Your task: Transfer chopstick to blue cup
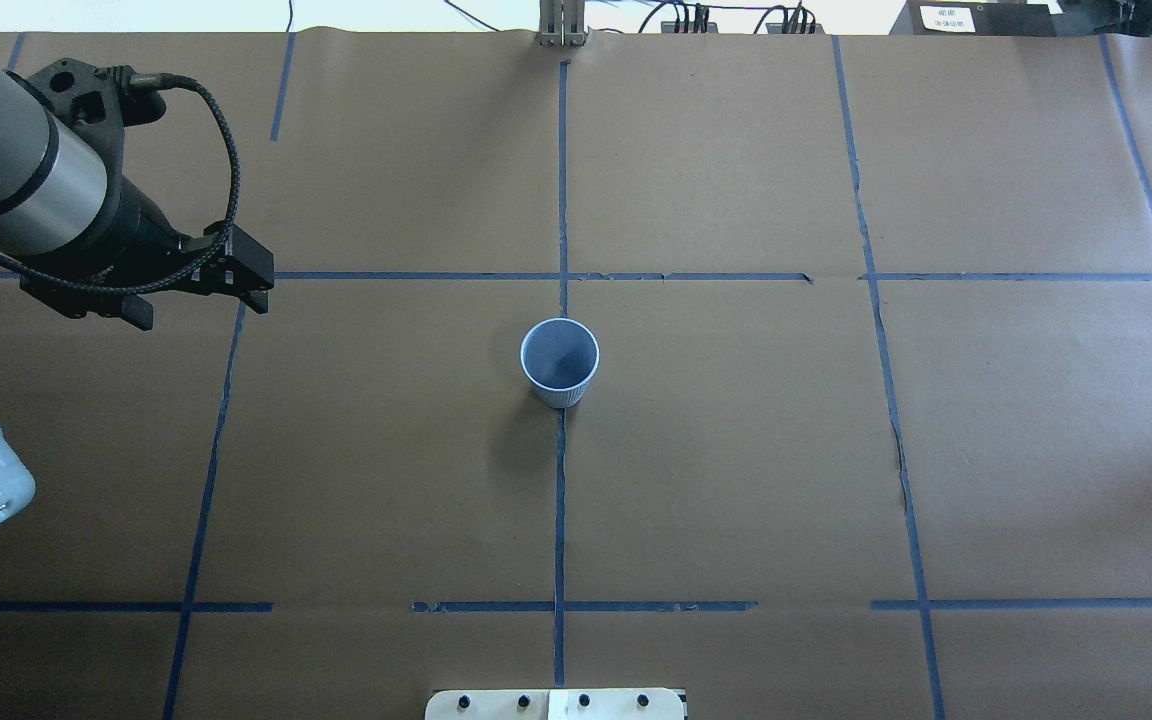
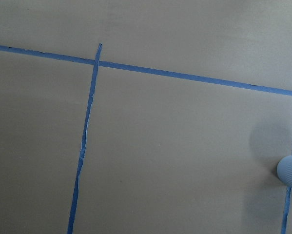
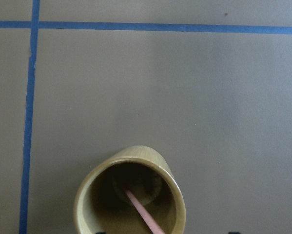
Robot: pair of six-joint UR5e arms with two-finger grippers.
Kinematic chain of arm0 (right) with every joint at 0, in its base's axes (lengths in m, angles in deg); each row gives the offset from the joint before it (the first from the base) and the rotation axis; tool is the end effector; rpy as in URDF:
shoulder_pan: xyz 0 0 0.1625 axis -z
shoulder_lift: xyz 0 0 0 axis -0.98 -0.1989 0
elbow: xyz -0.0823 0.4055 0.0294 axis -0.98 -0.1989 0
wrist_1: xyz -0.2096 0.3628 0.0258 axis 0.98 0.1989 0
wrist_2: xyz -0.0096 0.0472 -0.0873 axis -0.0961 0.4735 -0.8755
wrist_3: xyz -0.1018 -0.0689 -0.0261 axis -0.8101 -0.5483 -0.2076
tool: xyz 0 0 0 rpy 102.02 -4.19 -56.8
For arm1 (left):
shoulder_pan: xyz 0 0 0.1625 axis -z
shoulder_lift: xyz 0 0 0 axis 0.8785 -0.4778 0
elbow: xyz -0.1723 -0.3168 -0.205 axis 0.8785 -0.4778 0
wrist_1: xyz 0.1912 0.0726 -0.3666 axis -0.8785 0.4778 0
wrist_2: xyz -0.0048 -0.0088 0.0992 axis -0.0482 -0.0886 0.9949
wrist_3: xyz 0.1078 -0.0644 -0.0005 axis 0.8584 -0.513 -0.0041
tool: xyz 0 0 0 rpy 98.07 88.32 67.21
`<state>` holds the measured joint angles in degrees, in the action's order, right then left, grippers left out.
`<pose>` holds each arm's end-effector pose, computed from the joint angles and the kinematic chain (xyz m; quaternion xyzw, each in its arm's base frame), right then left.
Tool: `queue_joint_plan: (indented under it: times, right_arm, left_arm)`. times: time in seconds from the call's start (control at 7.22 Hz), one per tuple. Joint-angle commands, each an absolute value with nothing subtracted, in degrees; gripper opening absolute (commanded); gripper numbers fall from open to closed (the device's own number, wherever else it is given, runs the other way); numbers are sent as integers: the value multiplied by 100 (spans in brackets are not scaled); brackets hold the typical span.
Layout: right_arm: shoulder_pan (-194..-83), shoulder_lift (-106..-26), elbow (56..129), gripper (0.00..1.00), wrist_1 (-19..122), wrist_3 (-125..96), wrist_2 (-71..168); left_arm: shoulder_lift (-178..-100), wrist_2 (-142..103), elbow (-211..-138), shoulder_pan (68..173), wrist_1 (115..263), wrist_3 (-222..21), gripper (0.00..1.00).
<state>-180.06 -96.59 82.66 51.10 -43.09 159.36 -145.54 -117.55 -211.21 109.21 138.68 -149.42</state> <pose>0.1243 -0.3787 0.7880 0.0462 -0.3722 0.0065 0.9270 0.2860 -0.4201 0.1986 0.0041 0.4076 -0.0820 0.9095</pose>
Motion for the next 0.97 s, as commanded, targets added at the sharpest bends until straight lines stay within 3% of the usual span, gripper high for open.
queue_joint_plan:
  times: [0.0, 0.83]
  right_arm:
    - [-18013, -9674, 8306, 75, 5111, -4308, 15939]
    - [-18048, -10122, 8561, 76, 5085, -4386, 15957]
  left_arm:
    - [-14555, -11755, -21129, 10918, 13868, -14942, 100]
    - [-14467, -11755, -21313, 10927, 13850, -14969, 100]
